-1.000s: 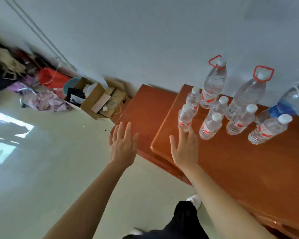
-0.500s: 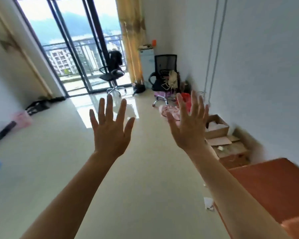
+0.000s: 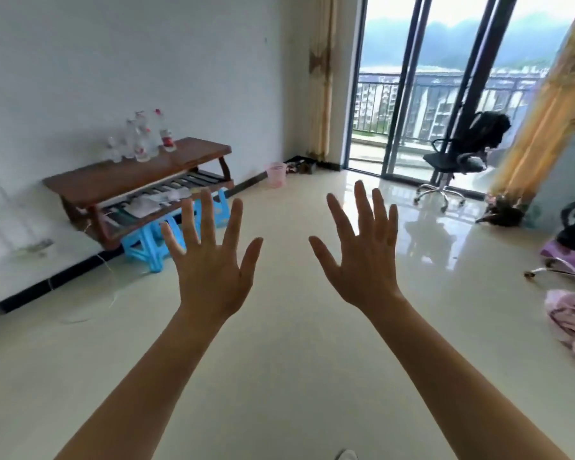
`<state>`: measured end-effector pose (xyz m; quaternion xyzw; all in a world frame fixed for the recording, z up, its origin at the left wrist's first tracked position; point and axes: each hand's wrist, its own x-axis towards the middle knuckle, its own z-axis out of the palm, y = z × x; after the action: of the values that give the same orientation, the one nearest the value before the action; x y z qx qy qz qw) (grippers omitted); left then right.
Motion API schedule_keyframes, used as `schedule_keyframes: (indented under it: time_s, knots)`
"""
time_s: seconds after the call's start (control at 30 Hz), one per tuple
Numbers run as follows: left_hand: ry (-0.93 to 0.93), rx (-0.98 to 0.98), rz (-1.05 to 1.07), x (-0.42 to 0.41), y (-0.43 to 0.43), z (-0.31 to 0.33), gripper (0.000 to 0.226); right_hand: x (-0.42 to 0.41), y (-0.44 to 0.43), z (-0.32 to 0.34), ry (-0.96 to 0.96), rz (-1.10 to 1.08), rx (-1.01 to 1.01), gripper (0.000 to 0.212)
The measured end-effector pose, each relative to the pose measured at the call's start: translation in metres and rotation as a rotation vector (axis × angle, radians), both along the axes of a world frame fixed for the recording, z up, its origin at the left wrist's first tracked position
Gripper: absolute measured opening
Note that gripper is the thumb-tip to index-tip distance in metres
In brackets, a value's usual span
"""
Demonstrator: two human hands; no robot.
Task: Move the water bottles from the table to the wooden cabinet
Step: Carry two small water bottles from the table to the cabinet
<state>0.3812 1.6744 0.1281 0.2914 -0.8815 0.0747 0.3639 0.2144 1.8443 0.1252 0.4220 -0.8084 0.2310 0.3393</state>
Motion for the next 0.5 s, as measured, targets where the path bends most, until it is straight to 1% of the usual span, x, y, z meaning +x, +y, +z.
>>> schedule_keyframes:
  time_s: [0.1, 0.2, 0.37, 0.5]
  knots:
    - [-0.02, 0.005, 0.094, -0.024, -0.066, -0.007, 0.069, -0.036, -0.084, -0.01, -0.01, 0.075, -0.014, 0.072]
    - [-0.042, -0.004, 0.157, -0.071, -0.144, -0.001, 0.069, -0.09, -0.171, -0.013, -0.008, 0.141, -0.013, 0.072]
    - [-0.034, -0.014, 0.23, -0.15, -0.257, 0.034, 0.069, -0.176, -0.291, 0.009, -0.08, 0.181, -0.063, 0.073]
    - [-0.03, -0.053, 0.315, -0.164, -0.344, 0.042, 0.067, -0.215, -0.396, 0.029, -0.101, 0.277, -0.048, 0.073]
